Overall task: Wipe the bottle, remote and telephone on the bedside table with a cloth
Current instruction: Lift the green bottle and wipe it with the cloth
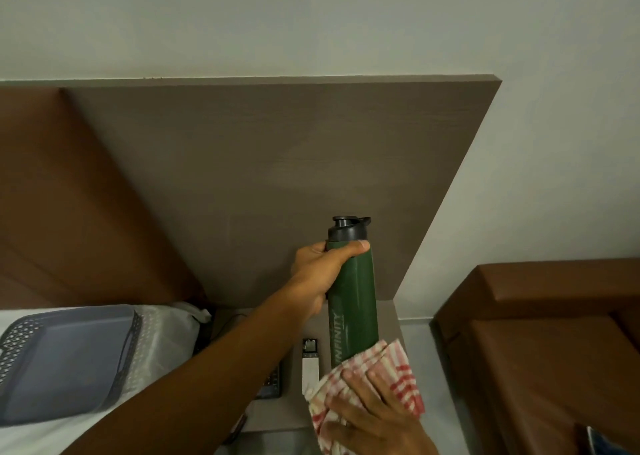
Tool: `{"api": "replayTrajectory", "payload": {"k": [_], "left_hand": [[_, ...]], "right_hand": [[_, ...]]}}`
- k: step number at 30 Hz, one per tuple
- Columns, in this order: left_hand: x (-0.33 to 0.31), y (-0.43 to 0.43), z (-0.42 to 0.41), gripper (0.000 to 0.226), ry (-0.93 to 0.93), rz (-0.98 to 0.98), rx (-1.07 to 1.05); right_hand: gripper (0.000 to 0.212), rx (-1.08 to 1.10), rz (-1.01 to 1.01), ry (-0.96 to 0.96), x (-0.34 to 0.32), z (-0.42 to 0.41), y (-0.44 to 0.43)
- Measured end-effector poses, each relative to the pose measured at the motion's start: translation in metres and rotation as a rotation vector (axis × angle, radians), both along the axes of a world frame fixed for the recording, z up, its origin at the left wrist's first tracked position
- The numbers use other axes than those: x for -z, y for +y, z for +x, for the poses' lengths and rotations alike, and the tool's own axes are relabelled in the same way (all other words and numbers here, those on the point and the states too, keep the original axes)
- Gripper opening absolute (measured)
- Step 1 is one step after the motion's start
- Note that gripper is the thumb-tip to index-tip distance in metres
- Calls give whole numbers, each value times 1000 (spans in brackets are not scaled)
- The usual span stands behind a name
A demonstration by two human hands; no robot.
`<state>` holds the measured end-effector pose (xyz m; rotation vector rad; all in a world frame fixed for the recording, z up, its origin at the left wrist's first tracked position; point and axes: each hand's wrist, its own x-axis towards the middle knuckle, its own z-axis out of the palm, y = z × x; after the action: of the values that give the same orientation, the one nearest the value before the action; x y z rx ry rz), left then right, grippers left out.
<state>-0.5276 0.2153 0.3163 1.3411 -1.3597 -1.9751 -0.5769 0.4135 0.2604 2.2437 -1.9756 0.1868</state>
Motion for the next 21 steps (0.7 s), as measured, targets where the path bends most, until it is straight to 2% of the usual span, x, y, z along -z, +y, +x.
{"api": "replayTrajectory", "payload": {"k": [1,2,3,4,5,8,9,12,15,20,21], "left_hand": [[-1,-1,1,42,-5,-10,-3],[-1,-2,2,43,-9,-16,-5],[-1,-3,2,43,-11,-15,-8],[-1,-3,3,43,-9,-12,-9],[-1,-2,3,44,-8,-9,-9],[0,3,1,49,-26,-20,10],[-1,5,-1,50,-34,-27,25],[0,7,-6,54,-50,-31,63],[1,8,-6,57,-58,-11,62],[0,2,3,54,-58,-29,21],[-2,-2,5,52,-47,-36,10]], "right_hand": [[35,-83,95,59,-8,-5,-12],[37,-67,149,-139,-18,-8,-13],[37,42,67,-109,-28,-13,-5],[38,3,17,6,-38,-25,6],[38,12,-116,-84,-51,-35,16],[38,33,-224,-350,-70,-48,7],[44,75,-240,-374,-78,-46,-8],[60,45,-122,-186,-70,-42,-40],[73,-48,-72,-172,-45,-26,-49],[74,-262,127,-42,-15,-5,-31],[76,-294,118,-37,-6,0,-22]]}}
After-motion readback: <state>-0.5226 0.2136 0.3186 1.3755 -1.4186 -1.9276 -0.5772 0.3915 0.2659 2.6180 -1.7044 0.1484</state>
